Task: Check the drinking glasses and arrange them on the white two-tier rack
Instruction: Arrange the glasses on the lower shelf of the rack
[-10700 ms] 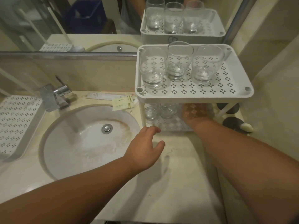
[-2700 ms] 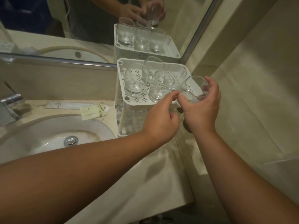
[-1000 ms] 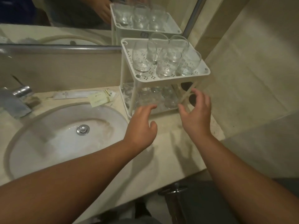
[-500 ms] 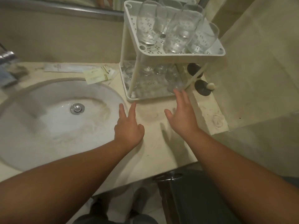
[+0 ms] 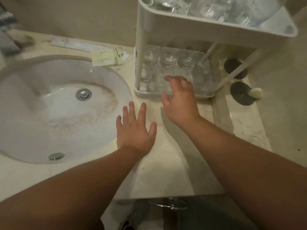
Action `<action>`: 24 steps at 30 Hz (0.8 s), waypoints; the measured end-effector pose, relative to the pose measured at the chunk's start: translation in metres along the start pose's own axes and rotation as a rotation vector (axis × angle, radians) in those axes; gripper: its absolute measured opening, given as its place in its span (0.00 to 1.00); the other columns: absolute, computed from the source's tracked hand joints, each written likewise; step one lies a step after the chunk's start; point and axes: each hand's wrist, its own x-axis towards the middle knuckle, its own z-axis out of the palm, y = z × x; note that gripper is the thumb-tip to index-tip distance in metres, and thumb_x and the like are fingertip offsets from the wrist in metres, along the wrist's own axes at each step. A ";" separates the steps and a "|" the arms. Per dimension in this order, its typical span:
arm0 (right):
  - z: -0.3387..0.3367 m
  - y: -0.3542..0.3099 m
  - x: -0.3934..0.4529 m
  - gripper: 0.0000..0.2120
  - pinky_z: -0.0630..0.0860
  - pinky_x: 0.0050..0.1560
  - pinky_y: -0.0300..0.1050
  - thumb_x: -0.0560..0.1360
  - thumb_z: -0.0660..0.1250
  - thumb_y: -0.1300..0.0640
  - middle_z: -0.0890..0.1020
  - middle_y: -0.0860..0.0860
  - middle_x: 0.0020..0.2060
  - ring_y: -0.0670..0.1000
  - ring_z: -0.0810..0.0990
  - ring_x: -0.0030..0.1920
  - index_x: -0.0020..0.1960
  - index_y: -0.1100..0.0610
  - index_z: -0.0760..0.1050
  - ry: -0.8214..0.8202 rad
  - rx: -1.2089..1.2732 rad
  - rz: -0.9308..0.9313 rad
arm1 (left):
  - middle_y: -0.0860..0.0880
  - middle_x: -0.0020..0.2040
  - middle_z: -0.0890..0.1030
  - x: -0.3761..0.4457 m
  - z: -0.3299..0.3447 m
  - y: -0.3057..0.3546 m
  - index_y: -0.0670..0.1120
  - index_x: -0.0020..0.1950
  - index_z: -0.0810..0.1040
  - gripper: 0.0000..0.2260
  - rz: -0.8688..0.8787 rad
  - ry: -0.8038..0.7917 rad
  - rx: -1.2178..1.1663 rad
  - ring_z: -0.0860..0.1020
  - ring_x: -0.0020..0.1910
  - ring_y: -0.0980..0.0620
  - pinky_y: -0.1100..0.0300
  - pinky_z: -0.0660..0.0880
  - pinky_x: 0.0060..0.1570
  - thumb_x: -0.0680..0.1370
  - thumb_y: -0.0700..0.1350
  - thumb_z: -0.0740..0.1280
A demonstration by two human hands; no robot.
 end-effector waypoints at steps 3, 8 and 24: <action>0.008 -0.005 0.013 0.24 0.67 0.65 0.47 0.77 0.65 0.58 0.70 0.55 0.69 0.57 0.68 0.67 0.73 0.52 0.67 0.017 0.092 -0.024 | 0.44 0.82 0.46 0.000 0.003 0.001 0.55 0.81 0.47 0.32 -0.004 0.004 0.045 0.45 0.81 0.43 0.41 0.48 0.77 0.79 0.65 0.47; 0.020 -0.014 0.049 0.26 0.64 0.71 0.47 0.78 0.64 0.54 0.62 0.52 0.75 0.56 0.62 0.73 0.75 0.44 0.63 -0.018 0.109 -0.033 | 0.44 0.82 0.45 0.001 0.004 0.002 0.56 0.81 0.48 0.32 -0.015 0.000 0.058 0.45 0.81 0.43 0.41 0.47 0.76 0.78 0.65 0.48; 0.040 -0.018 0.112 0.34 0.68 0.66 0.43 0.70 0.75 0.54 0.70 0.48 0.67 0.50 0.69 0.67 0.72 0.48 0.64 0.029 0.367 -0.042 | 0.44 0.82 0.44 0.003 0.007 0.003 0.58 0.80 0.48 0.33 -0.020 -0.010 0.085 0.47 0.81 0.45 0.42 0.47 0.76 0.76 0.62 0.51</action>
